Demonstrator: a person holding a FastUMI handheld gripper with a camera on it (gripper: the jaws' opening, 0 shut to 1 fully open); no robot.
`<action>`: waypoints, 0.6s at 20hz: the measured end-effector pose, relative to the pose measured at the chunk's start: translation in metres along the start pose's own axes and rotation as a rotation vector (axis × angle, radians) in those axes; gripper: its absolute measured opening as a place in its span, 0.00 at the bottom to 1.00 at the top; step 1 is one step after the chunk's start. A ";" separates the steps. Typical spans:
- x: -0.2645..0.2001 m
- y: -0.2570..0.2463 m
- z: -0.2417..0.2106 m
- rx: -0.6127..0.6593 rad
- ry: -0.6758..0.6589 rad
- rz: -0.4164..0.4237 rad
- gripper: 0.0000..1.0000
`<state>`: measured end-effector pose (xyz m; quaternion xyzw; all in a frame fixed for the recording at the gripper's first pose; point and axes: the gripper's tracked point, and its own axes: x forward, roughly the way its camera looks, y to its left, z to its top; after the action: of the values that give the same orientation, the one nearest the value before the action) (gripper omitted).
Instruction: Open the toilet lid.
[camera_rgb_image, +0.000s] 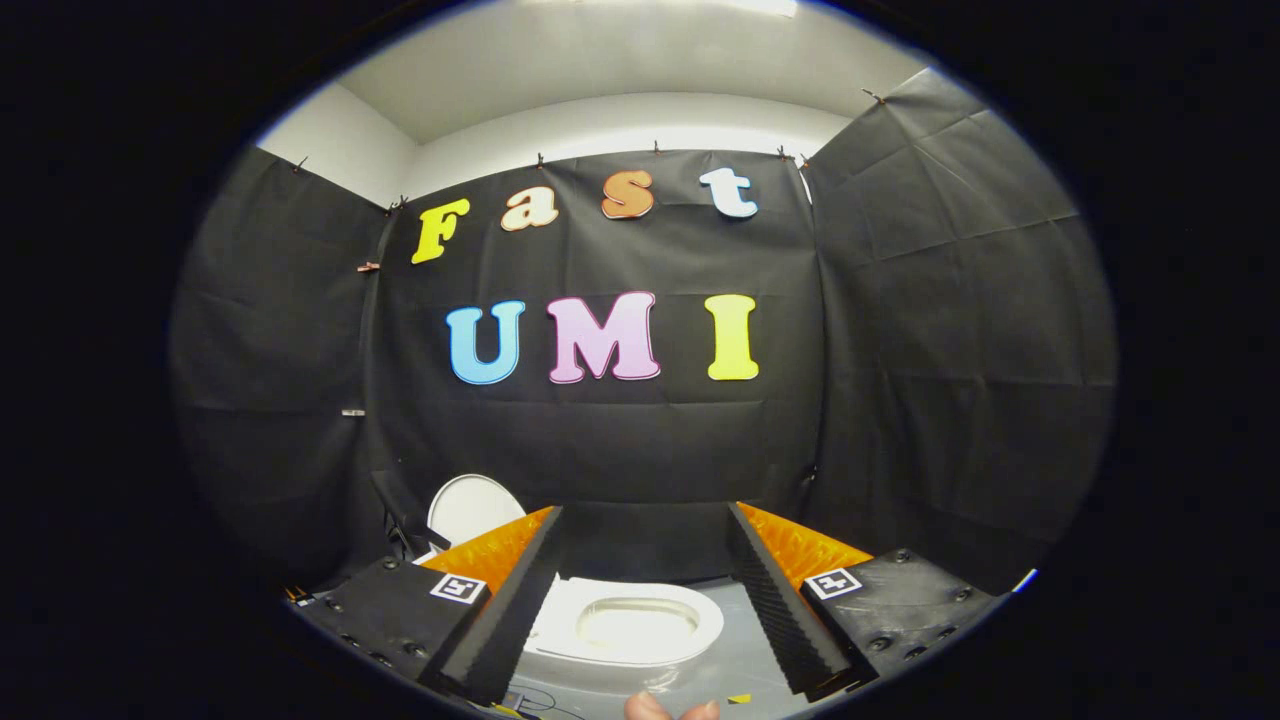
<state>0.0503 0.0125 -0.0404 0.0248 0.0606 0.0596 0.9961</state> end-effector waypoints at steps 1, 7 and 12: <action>-0.004 -0.006 0.000 -0.003 -0.002 -0.007 1.00; -0.017 -0.031 -0.003 0.030 -0.009 -0.037 0.99; -0.022 -0.033 -0.006 0.037 -0.010 -0.019 0.98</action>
<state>0.0317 -0.0223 -0.0453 0.0430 0.0570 0.0490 0.9962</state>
